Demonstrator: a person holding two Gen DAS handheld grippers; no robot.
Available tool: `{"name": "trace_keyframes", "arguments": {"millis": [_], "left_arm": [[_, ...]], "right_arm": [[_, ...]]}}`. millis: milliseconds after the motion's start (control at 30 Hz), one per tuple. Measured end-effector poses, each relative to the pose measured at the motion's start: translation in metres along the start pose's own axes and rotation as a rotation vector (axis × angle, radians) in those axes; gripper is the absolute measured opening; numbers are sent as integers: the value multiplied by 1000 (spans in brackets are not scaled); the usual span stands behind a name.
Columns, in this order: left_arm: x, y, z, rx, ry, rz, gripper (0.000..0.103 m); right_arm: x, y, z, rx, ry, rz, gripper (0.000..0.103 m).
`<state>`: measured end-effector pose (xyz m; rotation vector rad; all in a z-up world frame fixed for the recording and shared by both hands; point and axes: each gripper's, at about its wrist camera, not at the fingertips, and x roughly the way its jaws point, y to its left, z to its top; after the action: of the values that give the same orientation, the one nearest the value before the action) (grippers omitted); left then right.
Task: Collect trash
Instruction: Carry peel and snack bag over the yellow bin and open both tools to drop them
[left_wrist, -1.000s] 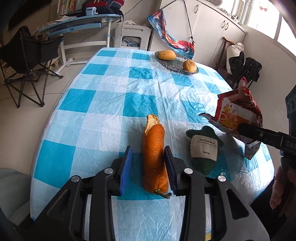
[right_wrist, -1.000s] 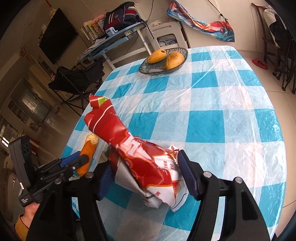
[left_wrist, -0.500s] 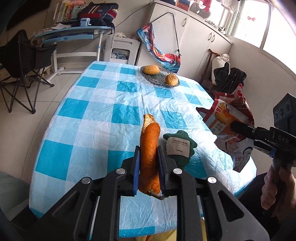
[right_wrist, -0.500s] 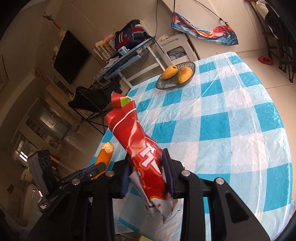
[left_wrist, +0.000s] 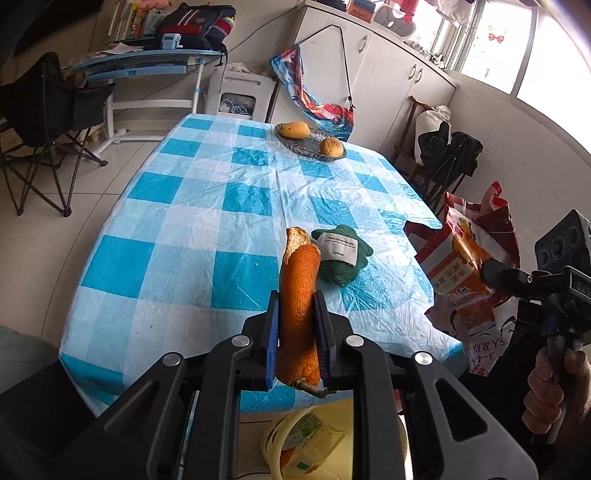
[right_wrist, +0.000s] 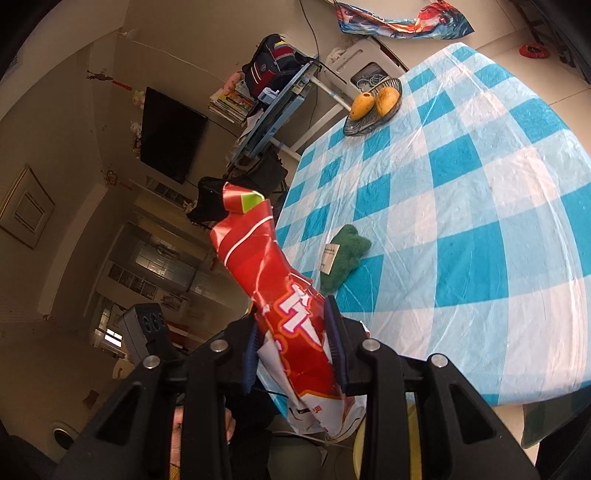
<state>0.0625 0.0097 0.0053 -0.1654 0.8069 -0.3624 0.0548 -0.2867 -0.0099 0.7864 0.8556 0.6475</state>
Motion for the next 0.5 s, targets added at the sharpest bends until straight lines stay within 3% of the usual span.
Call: {"name": "trace_keyframes", "arguments": {"millis": [167,300,400,500], "left_arm": [[-10,-4,-7,8,-4,-23,17],[-15,-8,-13,23,-4,-33,17],[-19,-10,-18,30,-2,-36,17],[-23,-12,-22,38,-3,-35,17]], "right_arm": [[7,3,-21,2,91,-13,35],[22,14,-41,-66,204,-112,40],[36,18,-54,-111,292,-178,50],[39,23,-58,-141,299,-220,53]]}}
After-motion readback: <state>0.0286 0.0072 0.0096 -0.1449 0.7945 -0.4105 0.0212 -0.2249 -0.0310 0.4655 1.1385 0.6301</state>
